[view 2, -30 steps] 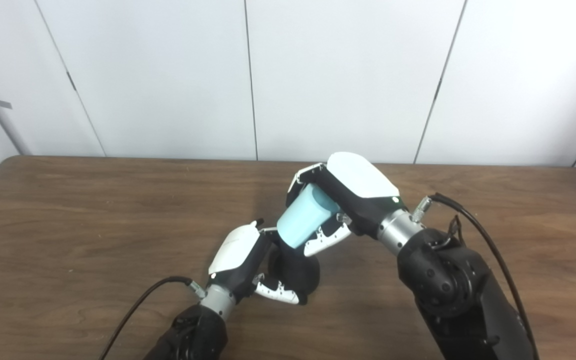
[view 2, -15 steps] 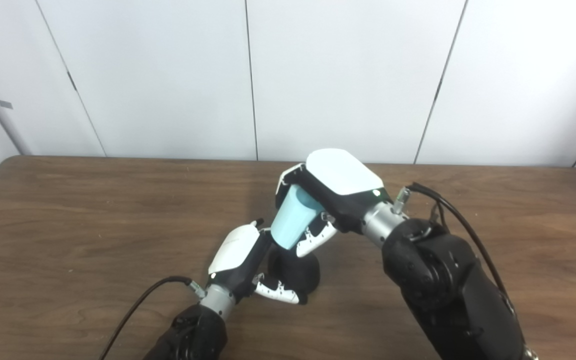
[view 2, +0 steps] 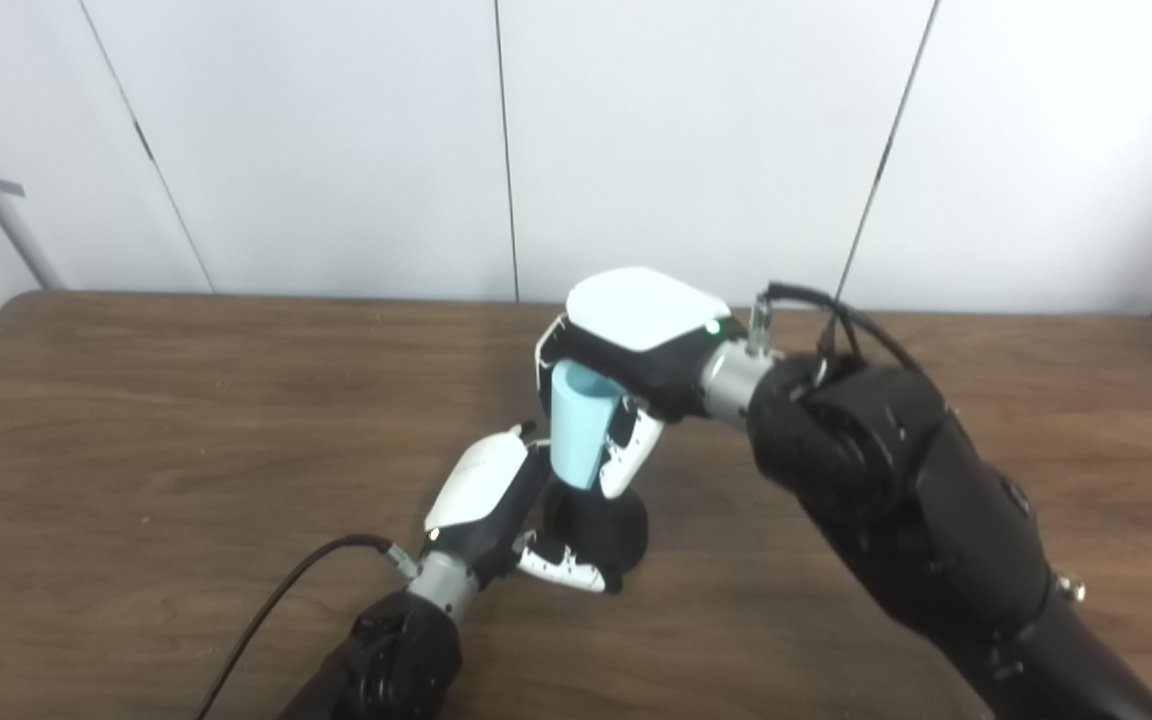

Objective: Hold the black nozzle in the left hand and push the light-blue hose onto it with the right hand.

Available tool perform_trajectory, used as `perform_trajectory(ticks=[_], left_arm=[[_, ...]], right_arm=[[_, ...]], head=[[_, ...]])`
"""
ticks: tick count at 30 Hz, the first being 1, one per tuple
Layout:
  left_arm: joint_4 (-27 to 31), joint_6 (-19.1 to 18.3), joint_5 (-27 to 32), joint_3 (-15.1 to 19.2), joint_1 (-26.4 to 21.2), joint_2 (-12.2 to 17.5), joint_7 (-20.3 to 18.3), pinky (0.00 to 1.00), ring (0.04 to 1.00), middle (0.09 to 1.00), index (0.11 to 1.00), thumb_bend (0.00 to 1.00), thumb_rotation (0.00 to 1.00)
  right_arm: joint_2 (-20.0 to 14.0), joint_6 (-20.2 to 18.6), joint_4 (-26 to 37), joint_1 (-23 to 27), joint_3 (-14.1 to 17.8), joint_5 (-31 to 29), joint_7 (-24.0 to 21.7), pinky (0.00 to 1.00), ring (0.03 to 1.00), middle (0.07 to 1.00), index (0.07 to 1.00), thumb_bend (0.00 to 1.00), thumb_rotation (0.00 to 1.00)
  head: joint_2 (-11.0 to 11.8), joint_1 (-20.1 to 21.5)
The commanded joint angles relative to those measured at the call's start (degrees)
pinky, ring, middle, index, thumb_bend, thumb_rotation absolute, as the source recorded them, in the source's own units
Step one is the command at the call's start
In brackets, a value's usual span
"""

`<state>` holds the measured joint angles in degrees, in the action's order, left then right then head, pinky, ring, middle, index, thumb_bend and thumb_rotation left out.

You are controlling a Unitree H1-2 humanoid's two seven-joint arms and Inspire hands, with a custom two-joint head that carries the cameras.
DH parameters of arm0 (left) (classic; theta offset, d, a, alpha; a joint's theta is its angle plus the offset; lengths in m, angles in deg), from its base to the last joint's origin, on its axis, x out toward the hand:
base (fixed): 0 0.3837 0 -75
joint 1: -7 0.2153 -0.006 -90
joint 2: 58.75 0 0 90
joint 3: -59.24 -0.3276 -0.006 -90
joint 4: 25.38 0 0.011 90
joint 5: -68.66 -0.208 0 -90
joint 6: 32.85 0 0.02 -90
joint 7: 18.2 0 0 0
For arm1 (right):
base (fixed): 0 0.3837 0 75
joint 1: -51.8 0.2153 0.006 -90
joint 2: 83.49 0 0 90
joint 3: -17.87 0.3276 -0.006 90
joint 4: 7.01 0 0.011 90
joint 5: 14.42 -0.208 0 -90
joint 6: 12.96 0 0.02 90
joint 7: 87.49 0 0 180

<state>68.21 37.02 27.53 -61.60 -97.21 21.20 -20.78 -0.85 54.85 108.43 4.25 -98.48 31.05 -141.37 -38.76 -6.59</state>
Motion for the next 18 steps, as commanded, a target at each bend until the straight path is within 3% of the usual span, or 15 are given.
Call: perform_trajectory(ticks=[1,7,18], left_arm=[[-4.7,-3.8,1.7,-3.5,4.2,-0.6,-8.3,1.00,0.666,0.492,0.486,0.52,0.00],[-4.8,-3.8,1.7,-3.6,4.3,-0.8,-8.1,1.00,0.666,0.492,0.486,0.52,0.00],[-4.8,-3.4,2.3,-3.5,4.8,-0.6,-8.3,1.00,0.668,0.502,0.483,0.52,0.00]], right_arm=[[0.5,-1.4,1.4,2.8,-0.3,-0.6,-3.0,0.30,0.427,0.509,0.511,0.50,0.00],[1.0,-4.1,1.6,2.7,-0.8,1.7,-5.9,0.32,0.441,0.516,0.472,0.50,0.00],[0.7,-1.7,1.8,0.2,-1.9,3.8,-5.2,0.30,0.422,0.511,0.497,0.50,0.00]], head=[[-0.1,-0.1],[-0.3,-0.3],[-0.5,0.7]])
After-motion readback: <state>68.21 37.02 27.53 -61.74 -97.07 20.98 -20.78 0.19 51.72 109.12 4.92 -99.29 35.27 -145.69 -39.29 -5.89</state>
